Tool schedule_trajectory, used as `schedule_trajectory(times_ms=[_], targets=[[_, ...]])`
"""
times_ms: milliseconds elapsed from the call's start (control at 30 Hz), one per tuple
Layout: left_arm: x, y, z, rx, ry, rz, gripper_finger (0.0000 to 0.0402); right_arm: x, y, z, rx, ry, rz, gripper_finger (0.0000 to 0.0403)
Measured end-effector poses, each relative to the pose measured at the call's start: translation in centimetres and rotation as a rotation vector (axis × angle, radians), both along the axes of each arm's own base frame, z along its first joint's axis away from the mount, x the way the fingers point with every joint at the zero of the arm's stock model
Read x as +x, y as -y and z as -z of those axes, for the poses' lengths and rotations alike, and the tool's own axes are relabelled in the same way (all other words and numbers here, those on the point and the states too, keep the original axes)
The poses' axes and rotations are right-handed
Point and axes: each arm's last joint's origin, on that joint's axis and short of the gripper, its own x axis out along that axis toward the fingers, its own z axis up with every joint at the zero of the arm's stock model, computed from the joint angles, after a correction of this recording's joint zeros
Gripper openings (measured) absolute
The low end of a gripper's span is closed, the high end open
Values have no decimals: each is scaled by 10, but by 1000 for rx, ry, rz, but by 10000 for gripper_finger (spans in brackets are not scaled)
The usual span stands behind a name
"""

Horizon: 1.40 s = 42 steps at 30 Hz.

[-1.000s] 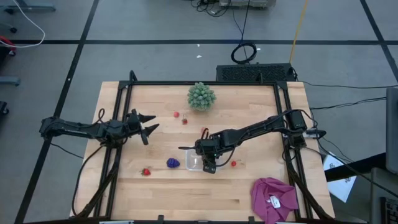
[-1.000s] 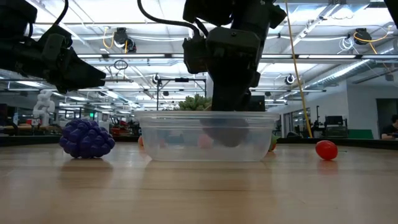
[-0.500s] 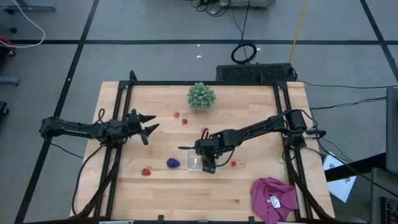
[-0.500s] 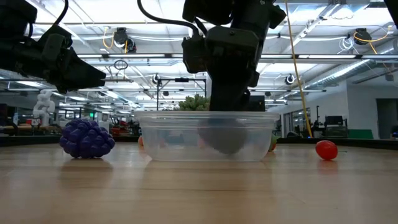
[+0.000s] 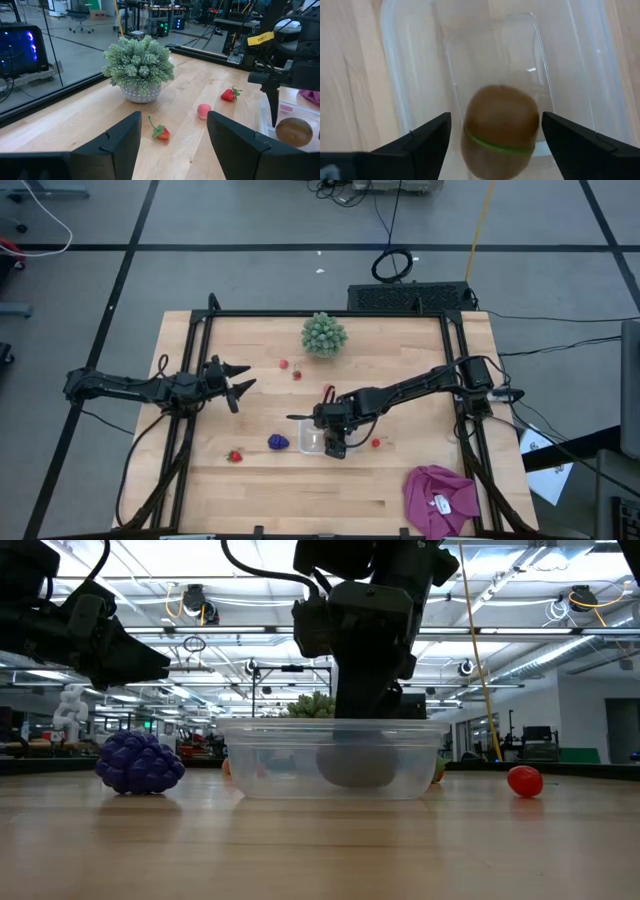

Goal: Pick and placing Produce into tupperware
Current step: Put the right red strawberry into the transparent bin

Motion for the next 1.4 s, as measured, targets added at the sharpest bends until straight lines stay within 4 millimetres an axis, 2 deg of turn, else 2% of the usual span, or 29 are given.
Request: schedule_trajectory(times_ms=[233, 567, 667, 867, 1000, 1167, 1267, 1400], targets=[[0, 0, 0, 0, 0, 0, 230, 1, 0, -19, 9, 92, -12, 302], [0, 0, 0, -5, -2, 0, 230, -6, 3, -58, -21, 241, -39, 302], [1, 1, 1, -15, -2, 44, 230, -11, 12, -70, -105, 277, -29, 302], [1, 2, 0, -21, 1, 77, 230, -18, 41, -89, -260, 303, 14, 302], [1, 2, 0, -20, 1, 78, 230, -31, 63, -98, -279, 249, 51, 302], [1, 2, 0, -15, -2, 78, 230, -60, 84, -107, -265, 78, 140, 302], [1, 2, 0, -9, -5, 79, 230, -77, 91, -109, -240, -37, 216, 302], [1, 2, 1, -1, -8, 68, 230, -86, 92, -110, -216, -105, 280, 302]])
